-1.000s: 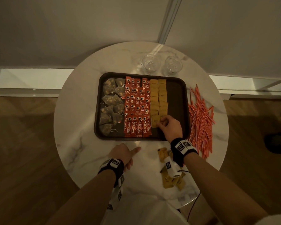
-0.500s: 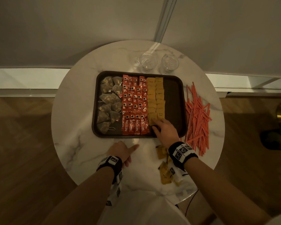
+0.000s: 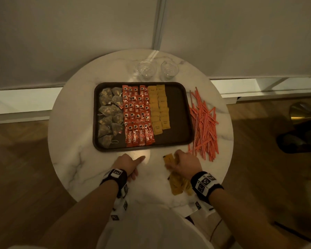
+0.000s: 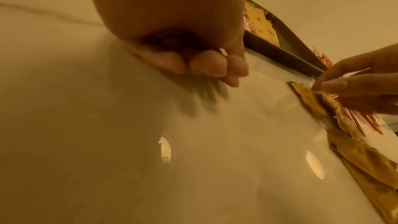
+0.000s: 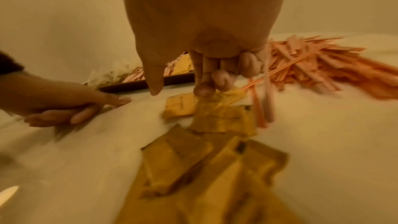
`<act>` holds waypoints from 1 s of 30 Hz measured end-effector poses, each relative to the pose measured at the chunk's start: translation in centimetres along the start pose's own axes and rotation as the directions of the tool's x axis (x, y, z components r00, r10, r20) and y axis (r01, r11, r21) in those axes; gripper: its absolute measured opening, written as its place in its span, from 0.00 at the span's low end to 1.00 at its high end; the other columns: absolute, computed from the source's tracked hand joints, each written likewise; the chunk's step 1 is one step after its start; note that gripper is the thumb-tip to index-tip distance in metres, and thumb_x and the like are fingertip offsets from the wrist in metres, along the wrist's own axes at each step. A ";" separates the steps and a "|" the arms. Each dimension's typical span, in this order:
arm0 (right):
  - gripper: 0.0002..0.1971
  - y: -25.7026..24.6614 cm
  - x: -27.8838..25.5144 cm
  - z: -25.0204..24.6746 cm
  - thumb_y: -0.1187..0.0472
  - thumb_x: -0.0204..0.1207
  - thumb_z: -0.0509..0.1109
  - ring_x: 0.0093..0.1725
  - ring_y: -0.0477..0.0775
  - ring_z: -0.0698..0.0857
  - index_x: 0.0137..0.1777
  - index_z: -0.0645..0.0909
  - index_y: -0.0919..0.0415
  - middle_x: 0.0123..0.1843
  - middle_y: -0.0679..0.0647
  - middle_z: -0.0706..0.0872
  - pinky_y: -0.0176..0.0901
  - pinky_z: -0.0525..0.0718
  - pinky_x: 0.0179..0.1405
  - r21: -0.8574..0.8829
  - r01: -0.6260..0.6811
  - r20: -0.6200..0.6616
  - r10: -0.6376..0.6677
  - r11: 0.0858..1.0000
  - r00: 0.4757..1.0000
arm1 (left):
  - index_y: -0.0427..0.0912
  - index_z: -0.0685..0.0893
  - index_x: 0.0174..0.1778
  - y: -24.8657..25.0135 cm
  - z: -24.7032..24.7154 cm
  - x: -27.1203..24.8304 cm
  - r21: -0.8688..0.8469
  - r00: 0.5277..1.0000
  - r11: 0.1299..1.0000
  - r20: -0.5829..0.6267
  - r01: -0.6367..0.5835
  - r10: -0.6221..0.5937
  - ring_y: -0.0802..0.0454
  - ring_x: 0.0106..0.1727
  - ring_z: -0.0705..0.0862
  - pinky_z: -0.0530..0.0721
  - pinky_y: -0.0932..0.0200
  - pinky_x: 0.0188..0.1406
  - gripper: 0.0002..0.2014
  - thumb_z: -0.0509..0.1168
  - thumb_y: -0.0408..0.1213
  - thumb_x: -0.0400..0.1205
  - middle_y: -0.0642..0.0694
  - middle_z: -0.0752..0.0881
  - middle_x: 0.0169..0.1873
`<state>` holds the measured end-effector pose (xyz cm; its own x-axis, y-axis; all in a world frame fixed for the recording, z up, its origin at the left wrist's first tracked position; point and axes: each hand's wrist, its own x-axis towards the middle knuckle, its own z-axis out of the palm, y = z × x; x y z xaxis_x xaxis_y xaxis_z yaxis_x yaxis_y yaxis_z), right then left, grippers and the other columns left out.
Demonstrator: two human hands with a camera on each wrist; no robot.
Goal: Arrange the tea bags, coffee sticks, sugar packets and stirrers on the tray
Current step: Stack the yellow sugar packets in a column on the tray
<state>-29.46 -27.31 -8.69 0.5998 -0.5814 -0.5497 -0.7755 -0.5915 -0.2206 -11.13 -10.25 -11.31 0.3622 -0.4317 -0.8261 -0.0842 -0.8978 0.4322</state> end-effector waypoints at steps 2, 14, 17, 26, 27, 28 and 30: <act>0.25 -1.1 0.3 0.8 0.32 0.74 0.67 0.45 0.53 0.84 0.56 0.73 0.52 0.46 0.51 0.84 0.49 0.85 0.45 -0.048 -0.018 -0.001 0.018 0.999 1.000 | 0.35 0.91 0.31 -0.2 0.1 0.0 -0.019 1.000 1.000 -0.005 -0.004 0.004 0.50 0.23 0.87 0.85 0.59 0.33 0.37 0.58 0.68 0.81 0.44 0.89 0.24; 0.10 -3.6 -0.9 0.1 0.49 0.75 0.75 0.41 0.53 0.88 0.50 0.80 0.50 0.40 0.52 0.89 0.52 0.89 0.45 0.556 0.028 0.014 -0.043 0.831 0.999 | 0.33 0.88 0.51 0.7 1.2 -2.0 -0.440 0.977 0.897 0.205 0.034 0.064 0.44 0.35 0.91 0.86 0.56 0.32 0.28 0.58 0.57 0.87 0.38 0.93 0.39; 0.07 -4.7 -2.6 0.0 0.55 0.75 0.77 0.36 0.53 0.89 0.47 0.81 0.49 0.35 0.53 0.91 0.53 0.89 0.41 0.739 0.107 -0.055 -0.098 0.665 0.994 | 0.37 0.86 0.61 1.8 1.4 -3.9 -0.549 0.936 0.833 0.322 0.061 0.144 0.43 0.49 0.91 0.87 0.57 0.39 0.30 0.52 0.61 0.87 0.40 0.92 0.51; 0.03 -5.6 -4.9 -0.1 0.71 0.80 0.69 0.33 0.45 0.85 0.49 0.84 0.65 0.39 0.60 0.90 0.30 0.80 0.32 0.859 0.079 -0.028 -0.108 0.506 0.994 | 0.41 0.85 0.49 1.2 1.9 -5.5 -0.664 0.978 0.735 0.024 -0.138 0.205 0.54 0.38 0.88 0.82 0.62 0.30 0.08 0.70 0.43 0.83 0.42 0.90 0.44; 0.02 -5.5 -5.0 -0.1 0.68 0.80 0.70 0.32 0.43 0.85 0.50 0.84 0.64 0.39 0.59 0.90 0.29 0.78 0.31 0.860 0.061 -0.010 -0.101 0.506 0.995 | 0.41 0.84 0.49 1.2 1.8 -5.5 -0.664 0.977 0.729 -0.011 -0.166 0.213 0.54 0.37 0.88 0.82 0.62 0.29 0.08 0.71 0.42 0.82 0.42 0.90 0.43; 0.04 -5.5 -5.1 -0.1 0.64 0.80 0.72 0.33 0.43 0.85 0.51 0.84 0.64 0.40 0.58 0.91 0.28 0.78 0.30 0.851 0.050 0.005 -0.103 0.523 0.995 | 0.40 0.83 0.50 1.3 1.6 -5.6 -0.661 0.972 0.725 -0.033 -0.194 0.231 0.54 0.36 0.88 0.83 0.62 0.29 0.08 0.71 0.41 0.82 0.42 0.91 0.42; 0.07 -5.5 -5.2 -0.1 0.59 0.78 0.76 0.34 0.44 0.86 0.51 0.85 0.61 0.41 0.55 0.92 0.28 0.78 0.32 0.834 0.043 0.037 -0.134 0.550 0.990 | 0.39 0.82 0.49 1.7 1.3 -5.8 -0.641 0.956 0.728 -0.035 -0.245 0.292 0.53 0.35 0.88 0.83 0.62 0.29 0.06 0.71 0.37 0.82 0.40 0.91 0.41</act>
<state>-28.29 -21.06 -4.57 0.6907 -0.4759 -0.5445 -0.5650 0.1149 -0.8170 -14.56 -9.37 -6.30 0.3540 -0.6715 -0.6510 0.4447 -0.4915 0.7488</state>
